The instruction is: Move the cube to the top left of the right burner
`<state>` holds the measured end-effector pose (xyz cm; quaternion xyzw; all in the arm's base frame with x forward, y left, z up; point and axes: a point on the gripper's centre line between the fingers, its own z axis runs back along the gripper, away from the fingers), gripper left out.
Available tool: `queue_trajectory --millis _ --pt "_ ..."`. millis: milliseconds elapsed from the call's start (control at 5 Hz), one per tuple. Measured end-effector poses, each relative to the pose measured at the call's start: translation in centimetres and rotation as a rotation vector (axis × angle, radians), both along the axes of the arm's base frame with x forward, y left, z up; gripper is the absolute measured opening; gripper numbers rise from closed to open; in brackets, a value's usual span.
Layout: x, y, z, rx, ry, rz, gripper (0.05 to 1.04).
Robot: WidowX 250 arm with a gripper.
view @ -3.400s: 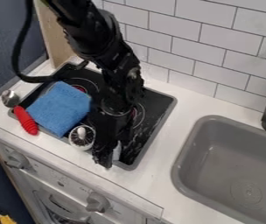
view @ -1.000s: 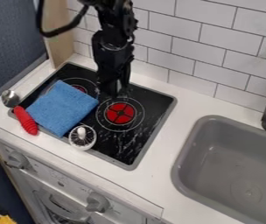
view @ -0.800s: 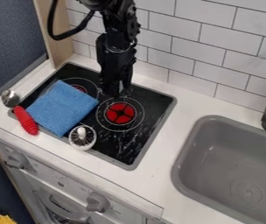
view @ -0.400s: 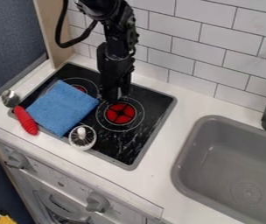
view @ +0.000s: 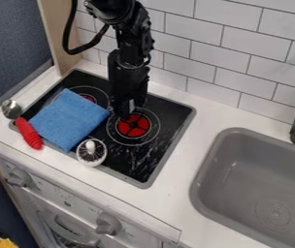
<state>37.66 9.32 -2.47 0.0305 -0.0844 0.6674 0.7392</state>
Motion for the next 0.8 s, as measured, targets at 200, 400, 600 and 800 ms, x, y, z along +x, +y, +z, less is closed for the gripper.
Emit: queue_trajectory --millis 200,400,600,800 --pt "-0.2 -0.1 -0.1 -0.009 0.001 0.0 1.011" --pt "-0.1 0.1 1.5 0.009 -0.024 -0.017 1.007" --pt "-0.2 0.5 4.2 0.043 -0.056 -0.037 1.001" --pt "-0.1 0.6 7.2 0.062 -0.096 -0.06 1.001"
